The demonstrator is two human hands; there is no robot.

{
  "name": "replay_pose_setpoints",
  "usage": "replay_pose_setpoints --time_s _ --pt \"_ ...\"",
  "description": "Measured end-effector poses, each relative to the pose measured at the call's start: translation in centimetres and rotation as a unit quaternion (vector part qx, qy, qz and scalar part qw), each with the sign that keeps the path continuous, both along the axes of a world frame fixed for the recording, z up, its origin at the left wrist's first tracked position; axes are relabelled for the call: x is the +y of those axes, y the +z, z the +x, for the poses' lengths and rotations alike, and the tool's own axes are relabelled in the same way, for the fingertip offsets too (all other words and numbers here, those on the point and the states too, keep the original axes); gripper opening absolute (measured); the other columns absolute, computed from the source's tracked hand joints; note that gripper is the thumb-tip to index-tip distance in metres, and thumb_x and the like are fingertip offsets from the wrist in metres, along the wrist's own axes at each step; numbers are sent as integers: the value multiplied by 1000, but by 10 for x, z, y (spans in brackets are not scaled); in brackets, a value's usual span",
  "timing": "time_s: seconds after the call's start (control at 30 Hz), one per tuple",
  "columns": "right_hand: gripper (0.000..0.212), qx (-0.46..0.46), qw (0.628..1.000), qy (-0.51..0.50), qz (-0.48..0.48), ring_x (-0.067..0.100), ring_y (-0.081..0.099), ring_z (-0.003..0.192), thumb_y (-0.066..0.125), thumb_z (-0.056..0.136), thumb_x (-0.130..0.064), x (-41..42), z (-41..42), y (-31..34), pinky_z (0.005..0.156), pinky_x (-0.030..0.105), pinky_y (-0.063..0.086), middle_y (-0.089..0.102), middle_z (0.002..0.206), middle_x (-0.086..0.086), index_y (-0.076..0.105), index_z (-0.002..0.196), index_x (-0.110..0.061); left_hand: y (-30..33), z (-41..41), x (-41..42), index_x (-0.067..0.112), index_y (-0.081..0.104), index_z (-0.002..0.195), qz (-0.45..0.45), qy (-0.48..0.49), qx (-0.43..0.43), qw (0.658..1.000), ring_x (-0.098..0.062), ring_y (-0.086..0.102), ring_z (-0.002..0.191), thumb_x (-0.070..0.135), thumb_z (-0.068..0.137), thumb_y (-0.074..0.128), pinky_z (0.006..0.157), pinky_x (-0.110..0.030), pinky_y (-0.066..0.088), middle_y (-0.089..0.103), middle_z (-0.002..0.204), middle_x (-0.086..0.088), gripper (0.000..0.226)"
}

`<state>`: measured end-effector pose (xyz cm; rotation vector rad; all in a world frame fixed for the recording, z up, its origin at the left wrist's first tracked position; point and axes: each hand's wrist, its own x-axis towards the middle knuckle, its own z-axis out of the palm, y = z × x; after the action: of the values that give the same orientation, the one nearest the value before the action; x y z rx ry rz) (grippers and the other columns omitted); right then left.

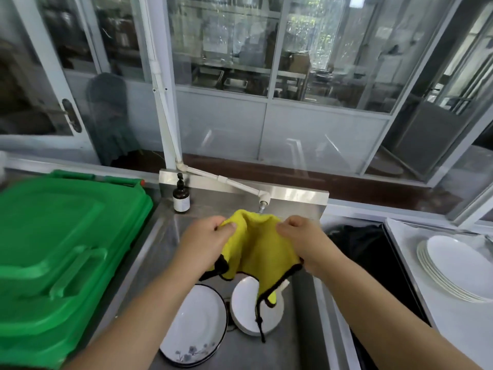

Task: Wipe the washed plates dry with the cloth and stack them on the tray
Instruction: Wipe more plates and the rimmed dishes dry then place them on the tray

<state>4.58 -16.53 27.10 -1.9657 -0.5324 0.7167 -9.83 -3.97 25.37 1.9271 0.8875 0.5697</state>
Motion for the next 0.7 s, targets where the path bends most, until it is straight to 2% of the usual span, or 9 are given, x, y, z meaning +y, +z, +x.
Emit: replay_pose_setpoints --time_s 0.07,0.17,0.27,0.33,0.43,0.53,0.57,0.63,0.7 --pt "22 69 996 -19 58 21 50 62 54 93 -15 4 -5 -6 58 33 42 50 66 8 51 72 -13 -3 9 -19 12 68 83 17 -52 16 998 -26 60 73 41 84 59 68 -41 47 65 72 -8 30" --pt "16 212 964 -10 160 21 65 61 49 97 -9 6 -7 -2 54 30 52 64 71 13 57 83 -7 -5 25 -35 29 68 96 37 -95 31 994 -7 63 82 46 76 68 75 -33 51 69 85 11 26" --pt "22 305 924 30 229 25 70 72 45 98 -6 3 1 1 55 30 55 68 87 20 57 108 9 -7 38 -41 40 56 93 38 -84 39 995 10 57 82 51 65 76 64 -14 43 64 86 24 36" --pt "25 318 914 57 246 25 70 82 44 98 -2 -3 9 -2 65 31 57 67 94 21 55 113 14 -10 47 -41 35 53 86 33 -56 22 998 1 58 75 35 73 75 55 -12 38 63 79 18 25" --pt "22 288 923 90 237 21 68 98 43 97 2 -16 26 -12 87 27 54 71 101 13 64 102 6 -18 61 -33 22 54 83 23 -13 5 1000 -15 53 64 5 77 60 54 -22 37 58 68 6 19" --pt "24 157 969 44 185 8 68 89 53 91 5 -28 44 -35 72 18 53 70 101 1 66 107 -6 -29 72 -26 19 59 82 -21 10 -19 1000 -16 52 61 0 74 59 57 -29 41 60 67 -2 21" --pt "35 104 980 58 162 2 65 95 60 87 2 -32 46 -45 75 16 52 67 107 -8 60 120 -11 -34 77 -27 21 61 84 -35 10 -24 999 -16 56 65 1 73 60 60 -31 44 62 73 -3 23" --pt "81 41 975 167 142 -4 52 117 76 76 -13 -34 44 -70 90 16 45 53 125 -26 35 144 -26 -46 88 -33 24 63 87 -73 6 -37 997 -17 62 74 2 73 63 65 -33 49 64 83 -2 26" --pt "104 -3 967 212 141 -1 53 118 80 68 -17 -28 38 -96 90 21 49 50 132 -27 18 149 -39 -61 102 -40 27 63 83 -142 -15 -49 989 -9 65 71 2 74 65 60 -25 50 66 81 4 27"
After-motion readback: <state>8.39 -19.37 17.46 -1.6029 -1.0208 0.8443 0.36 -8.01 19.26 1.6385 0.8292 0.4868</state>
